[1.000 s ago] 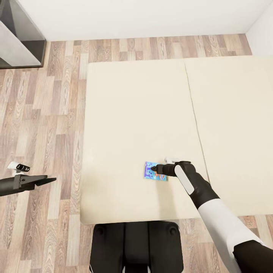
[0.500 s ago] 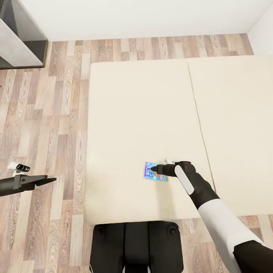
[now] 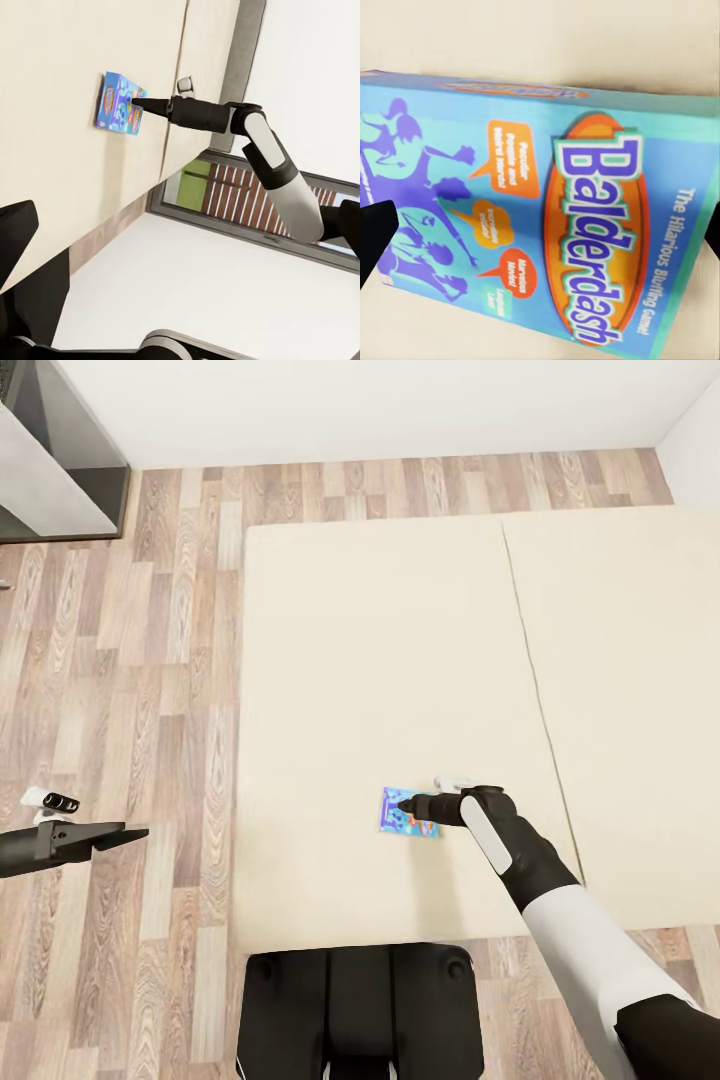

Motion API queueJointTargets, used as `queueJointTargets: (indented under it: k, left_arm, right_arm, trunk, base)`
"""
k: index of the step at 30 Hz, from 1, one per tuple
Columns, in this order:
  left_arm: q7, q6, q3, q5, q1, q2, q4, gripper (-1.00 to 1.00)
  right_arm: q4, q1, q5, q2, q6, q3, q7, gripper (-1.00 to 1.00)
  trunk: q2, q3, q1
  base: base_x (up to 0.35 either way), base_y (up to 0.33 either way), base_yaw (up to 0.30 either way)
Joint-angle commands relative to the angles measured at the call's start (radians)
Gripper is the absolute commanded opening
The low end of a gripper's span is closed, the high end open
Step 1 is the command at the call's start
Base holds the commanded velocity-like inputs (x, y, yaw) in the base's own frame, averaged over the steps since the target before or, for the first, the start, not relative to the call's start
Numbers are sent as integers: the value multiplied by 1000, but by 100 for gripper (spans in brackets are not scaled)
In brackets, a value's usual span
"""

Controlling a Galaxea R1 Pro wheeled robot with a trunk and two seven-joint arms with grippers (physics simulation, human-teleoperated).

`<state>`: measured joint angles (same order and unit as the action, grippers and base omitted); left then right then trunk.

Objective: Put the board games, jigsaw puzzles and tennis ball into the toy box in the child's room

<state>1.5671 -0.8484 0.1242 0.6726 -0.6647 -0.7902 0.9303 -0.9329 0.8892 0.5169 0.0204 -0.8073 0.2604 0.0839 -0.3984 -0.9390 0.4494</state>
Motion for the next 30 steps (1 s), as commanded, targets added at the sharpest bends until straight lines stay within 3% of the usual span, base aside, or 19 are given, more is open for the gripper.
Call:
queueJointTargets:
  k: [1,30]
  left_arm:
    - [4,-11,5,4,-1,-1,-1,100]
    - [4,-11,5,4,-1,-1,-1,100]
  right_arm:
    - [-1,1,10,1,-3,3,9,100]
    - [-1,0,9,1,-5,4,9,100]
  trunk:
    - [-2,-1,1]
    - [-2,-1,1]
  base:
    - [0,68,0]
    - [-7,65,0]
